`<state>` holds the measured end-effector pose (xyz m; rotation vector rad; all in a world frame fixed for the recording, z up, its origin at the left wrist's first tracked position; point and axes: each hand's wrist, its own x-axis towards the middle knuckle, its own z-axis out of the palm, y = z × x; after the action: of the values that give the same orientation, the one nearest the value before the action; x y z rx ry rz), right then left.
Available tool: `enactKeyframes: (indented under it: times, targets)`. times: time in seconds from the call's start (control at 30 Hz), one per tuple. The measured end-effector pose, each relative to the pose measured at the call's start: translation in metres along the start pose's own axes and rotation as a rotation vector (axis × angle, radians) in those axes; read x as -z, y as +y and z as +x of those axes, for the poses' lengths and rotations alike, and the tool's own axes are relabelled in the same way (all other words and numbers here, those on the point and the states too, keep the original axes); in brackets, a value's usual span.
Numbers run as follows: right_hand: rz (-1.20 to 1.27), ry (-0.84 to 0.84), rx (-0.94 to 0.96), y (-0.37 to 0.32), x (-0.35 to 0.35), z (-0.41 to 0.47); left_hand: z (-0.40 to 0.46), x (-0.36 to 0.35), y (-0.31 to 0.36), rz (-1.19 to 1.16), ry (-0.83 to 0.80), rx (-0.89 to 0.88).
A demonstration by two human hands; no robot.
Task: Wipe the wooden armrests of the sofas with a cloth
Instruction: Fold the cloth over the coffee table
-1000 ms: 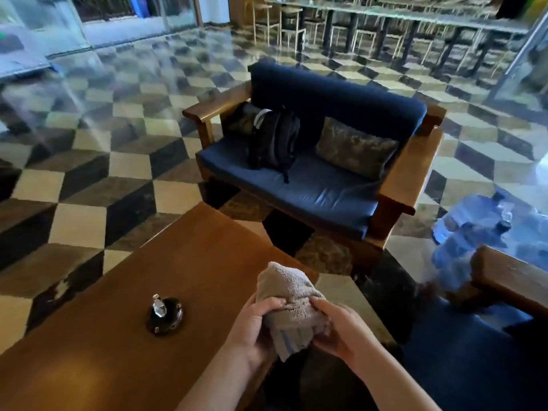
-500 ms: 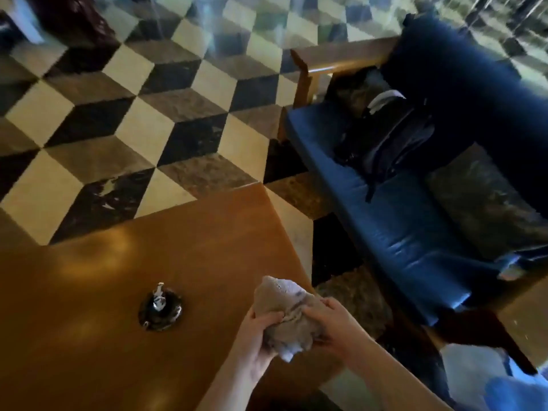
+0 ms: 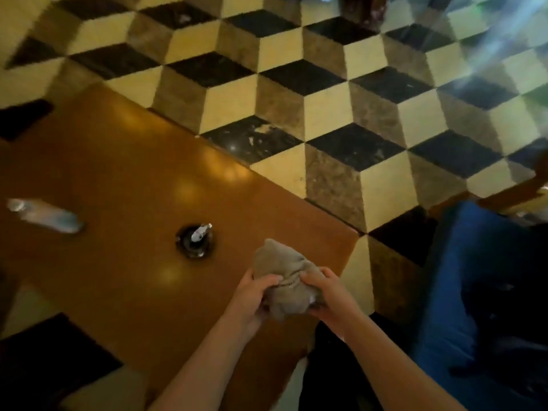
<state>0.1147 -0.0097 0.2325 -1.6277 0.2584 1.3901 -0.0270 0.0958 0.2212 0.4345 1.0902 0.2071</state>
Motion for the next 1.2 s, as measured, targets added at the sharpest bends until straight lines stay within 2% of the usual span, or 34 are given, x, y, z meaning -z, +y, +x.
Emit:
enactKeyframes:
  times: [0.1, 0.23, 0.43, 0.5, 0.6, 0.73, 0.83, 1.0, 1.17, 1.2]
  targets:
    - [-0.142, -0.164, -0.054, -0.018, 0.024, 0.026, -0.006, -0.025, -0.018, -0.161, 0.200, -0.059]
    - [-0.320, -0.305, -0.066, -0.033, 0.037, 0.023, -0.025, -0.052, -0.044, -0.297, 0.358, -0.096]
    - [-0.447, -0.497, -0.024, -0.053, 0.008, 0.007, -0.054, -0.051, -0.053, -0.372, 0.611, -0.236]
    - [-0.524, -0.535, -0.010, -0.047, -0.001, 0.002, -0.061, -0.041, -0.063, -0.419, 0.647, -0.265]
    - [-0.669, -0.514, 0.035, -0.033, -0.003, 0.010, -0.050, -0.028, -0.088, -0.437, 0.632, -0.253]
    - [-0.714, -0.439, 0.083, -0.013, 0.009, 0.042, -0.019, -0.018, -0.116, -0.464, 0.561, -0.268]
    - [-0.840, -0.403, 0.033, 0.013, 0.035, 0.073, 0.011, -0.020, -0.167, -0.539, 0.608, -0.169]
    - [-1.055, -0.475, 0.019, 0.059, 0.063, 0.157, 0.092, -0.011, -0.236, -0.526, 0.749, -0.157]
    - [-1.137, -0.503, 0.258, 0.080, 0.072, 0.219, 0.156, 0.005, -0.263, -0.451, 0.839, -0.233]
    - [-1.215, -0.498, 0.326, 0.084, 0.082, 0.235, 0.172, 0.004, -0.270, -0.379, 0.860, -0.225]
